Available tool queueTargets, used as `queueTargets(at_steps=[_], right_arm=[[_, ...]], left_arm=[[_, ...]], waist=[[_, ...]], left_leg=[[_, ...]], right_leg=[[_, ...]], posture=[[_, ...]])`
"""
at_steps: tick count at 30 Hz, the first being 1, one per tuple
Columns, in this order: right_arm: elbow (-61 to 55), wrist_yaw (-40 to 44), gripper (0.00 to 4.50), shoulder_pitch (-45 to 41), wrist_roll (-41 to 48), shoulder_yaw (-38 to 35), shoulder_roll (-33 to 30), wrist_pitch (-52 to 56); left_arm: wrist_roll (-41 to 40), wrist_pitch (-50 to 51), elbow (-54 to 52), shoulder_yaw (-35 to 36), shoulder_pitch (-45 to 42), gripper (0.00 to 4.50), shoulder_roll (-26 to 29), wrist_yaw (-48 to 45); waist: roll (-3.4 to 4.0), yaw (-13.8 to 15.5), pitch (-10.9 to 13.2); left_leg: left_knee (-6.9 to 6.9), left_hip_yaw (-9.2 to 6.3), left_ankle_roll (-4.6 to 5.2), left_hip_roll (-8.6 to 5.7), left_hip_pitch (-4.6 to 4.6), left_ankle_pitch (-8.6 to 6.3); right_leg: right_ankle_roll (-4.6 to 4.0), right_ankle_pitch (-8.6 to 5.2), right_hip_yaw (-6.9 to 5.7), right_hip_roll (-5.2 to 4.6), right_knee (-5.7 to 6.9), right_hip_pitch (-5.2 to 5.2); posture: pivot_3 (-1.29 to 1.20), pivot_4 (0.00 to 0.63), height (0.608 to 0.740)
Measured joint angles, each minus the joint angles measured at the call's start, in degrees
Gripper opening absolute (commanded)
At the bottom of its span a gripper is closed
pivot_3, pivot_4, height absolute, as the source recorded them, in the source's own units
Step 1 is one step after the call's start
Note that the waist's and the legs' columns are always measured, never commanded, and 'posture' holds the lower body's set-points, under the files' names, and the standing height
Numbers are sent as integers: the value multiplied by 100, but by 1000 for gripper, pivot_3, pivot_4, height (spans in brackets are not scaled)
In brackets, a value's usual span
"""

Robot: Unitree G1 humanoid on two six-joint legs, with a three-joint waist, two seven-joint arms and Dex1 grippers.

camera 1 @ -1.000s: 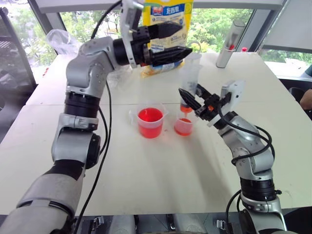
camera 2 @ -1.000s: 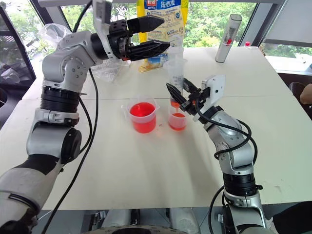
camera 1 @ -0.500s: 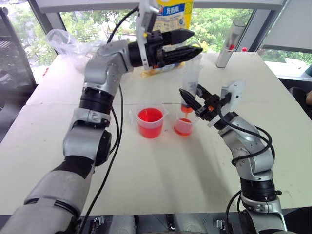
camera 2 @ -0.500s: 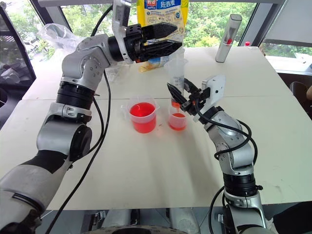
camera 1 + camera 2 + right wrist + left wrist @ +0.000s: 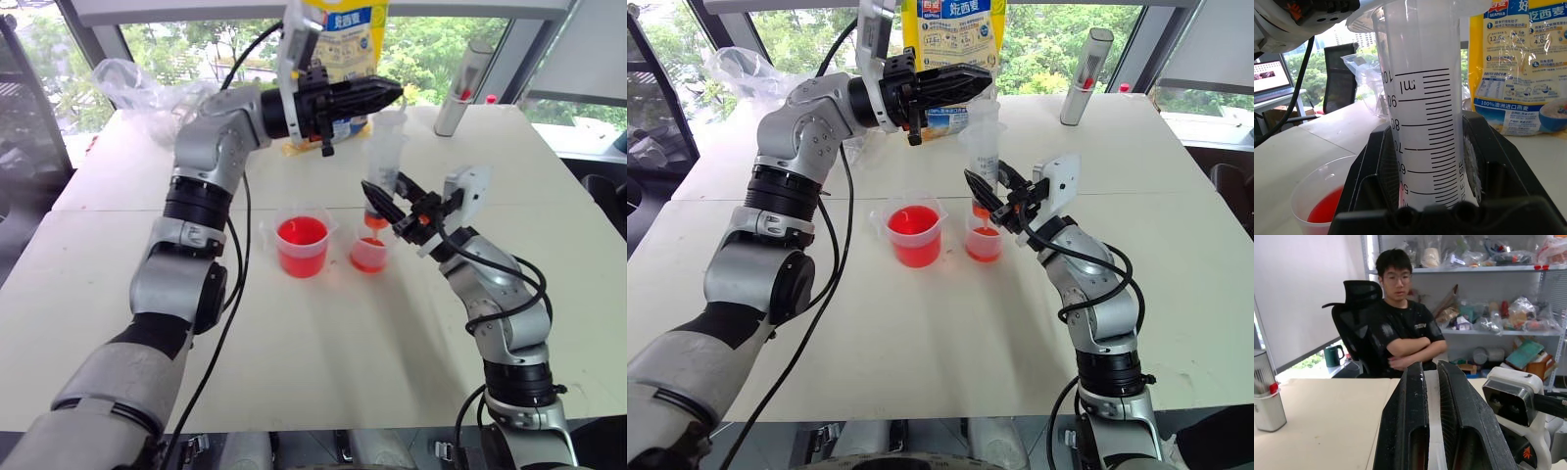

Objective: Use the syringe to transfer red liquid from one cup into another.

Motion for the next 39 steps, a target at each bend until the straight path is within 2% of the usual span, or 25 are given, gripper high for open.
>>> queueTargets(at_steps=[39], right_arm=[[-3,53,1394,-210,250,1,-340,543]], left_arm=[[101,150,-989,-168,822,28,-98,330]], waist=[[0,2,0]], left_leg=[[1,0,0,1,1,0]], right_leg=[[0,0,2,0,1,1]], posture=[[0,150,740]])
